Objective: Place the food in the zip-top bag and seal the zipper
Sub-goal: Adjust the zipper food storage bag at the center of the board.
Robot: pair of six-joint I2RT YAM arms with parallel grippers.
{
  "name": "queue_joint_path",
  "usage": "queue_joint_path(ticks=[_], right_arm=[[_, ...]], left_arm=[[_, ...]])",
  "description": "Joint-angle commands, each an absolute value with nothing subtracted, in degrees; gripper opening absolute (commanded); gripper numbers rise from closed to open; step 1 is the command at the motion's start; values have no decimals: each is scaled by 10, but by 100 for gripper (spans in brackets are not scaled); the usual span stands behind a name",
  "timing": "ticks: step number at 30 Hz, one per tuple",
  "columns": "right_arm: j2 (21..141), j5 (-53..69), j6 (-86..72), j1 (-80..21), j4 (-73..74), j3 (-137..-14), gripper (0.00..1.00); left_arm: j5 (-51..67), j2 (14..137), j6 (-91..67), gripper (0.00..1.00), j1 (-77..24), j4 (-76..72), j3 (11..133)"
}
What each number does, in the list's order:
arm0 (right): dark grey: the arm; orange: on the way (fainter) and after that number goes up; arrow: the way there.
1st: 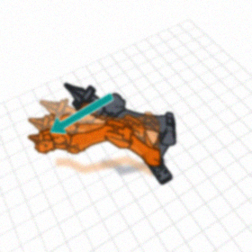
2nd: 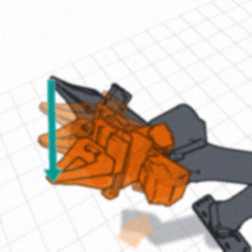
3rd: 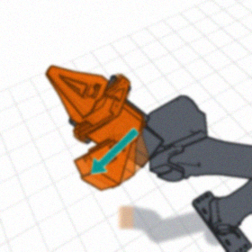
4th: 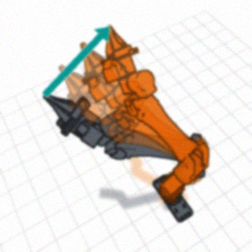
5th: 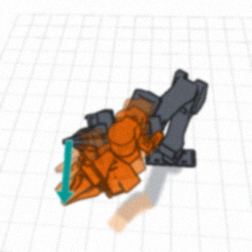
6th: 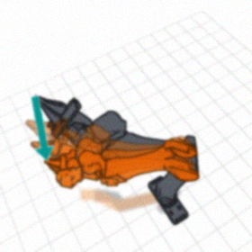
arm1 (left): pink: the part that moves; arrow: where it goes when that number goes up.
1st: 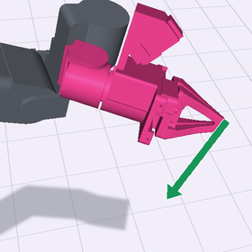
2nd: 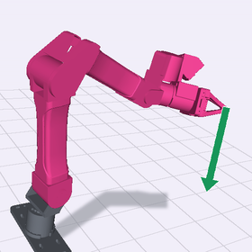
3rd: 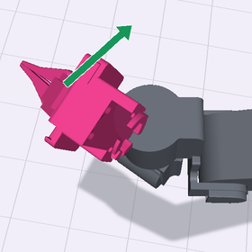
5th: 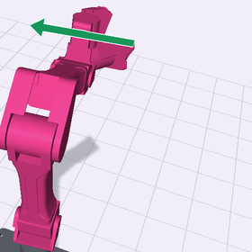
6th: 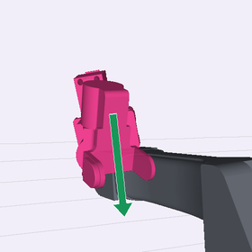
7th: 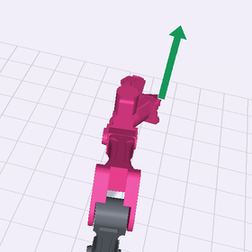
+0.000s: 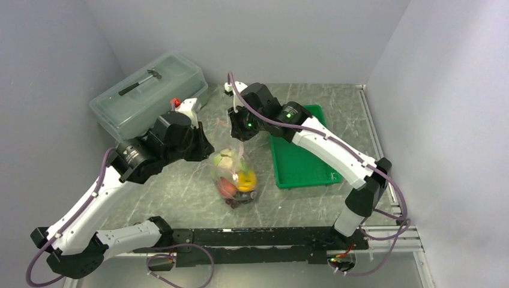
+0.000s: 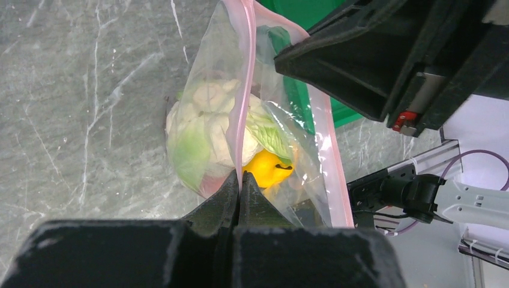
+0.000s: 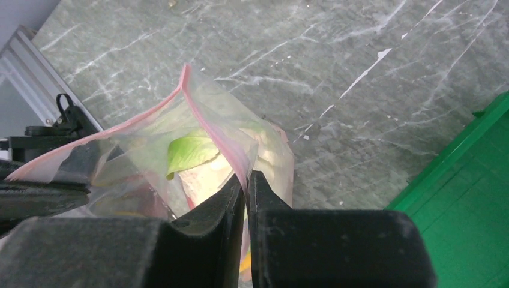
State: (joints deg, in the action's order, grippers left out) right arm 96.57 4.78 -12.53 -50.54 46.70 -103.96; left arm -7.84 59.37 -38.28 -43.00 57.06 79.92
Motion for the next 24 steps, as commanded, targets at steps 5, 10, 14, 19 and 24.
queue_joint_path(ticks=[5,10,14,19,24], right_arm=[[861,19,-160,-505,401,-995,46],[797,11,-181,-507,386,-959,57],[740,17,-201,-520,365,-908,62],[677,5,-215,-563,338,-847,67],[630,-28,-220,-616,321,-795,71]], left_arm=[[-78,580,-395,0,-432,521,789],[-82,581,-399,0,-432,520,786],[-87,577,-401,0,-432,516,784],[-86,578,-402,0,-432,516,789],[-87,575,-403,0,-432,516,788]])
